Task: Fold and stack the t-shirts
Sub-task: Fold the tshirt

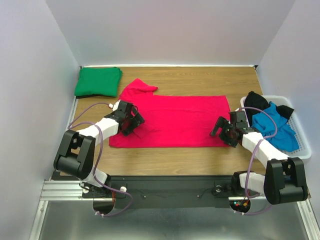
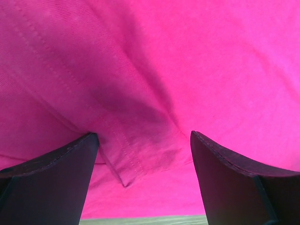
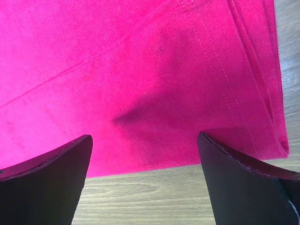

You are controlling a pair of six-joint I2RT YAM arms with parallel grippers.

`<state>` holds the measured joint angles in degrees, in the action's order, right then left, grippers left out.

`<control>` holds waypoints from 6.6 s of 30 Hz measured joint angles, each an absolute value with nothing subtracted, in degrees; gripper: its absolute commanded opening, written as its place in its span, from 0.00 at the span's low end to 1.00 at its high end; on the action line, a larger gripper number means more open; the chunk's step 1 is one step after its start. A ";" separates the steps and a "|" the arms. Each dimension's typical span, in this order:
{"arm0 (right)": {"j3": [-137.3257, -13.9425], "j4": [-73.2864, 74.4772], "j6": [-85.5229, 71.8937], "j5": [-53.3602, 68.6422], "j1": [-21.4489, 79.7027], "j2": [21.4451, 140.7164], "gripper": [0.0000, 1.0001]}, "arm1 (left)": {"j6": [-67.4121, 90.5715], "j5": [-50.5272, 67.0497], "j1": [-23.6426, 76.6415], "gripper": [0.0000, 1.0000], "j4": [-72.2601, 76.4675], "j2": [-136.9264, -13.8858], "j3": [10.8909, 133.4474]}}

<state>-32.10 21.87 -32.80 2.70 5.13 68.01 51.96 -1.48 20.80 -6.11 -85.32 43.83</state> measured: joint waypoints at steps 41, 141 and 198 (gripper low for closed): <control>-32.10 22.35 -31.27 1.72 5.13 67.37 1.00 | 47.75 -6.98 22.83 0.93 -3.49 -81.95 44.51; -57.74 29.54 -29.80 -1.13 10.22 80.29 1.00 | 20.21 -12.38 15.86 0.85 -26.83 -125.08 116.90; -88.49 29.65 -27.29 -21.47 7.09 115.98 0.95 | 14.37 -9.04 13.17 0.00 -20.12 -121.95 100.12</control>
<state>-88.49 29.65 -27.29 -21.47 7.09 115.98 14.37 -9.04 13.17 -20.12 -121.95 100.12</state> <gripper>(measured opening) 0.964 0.022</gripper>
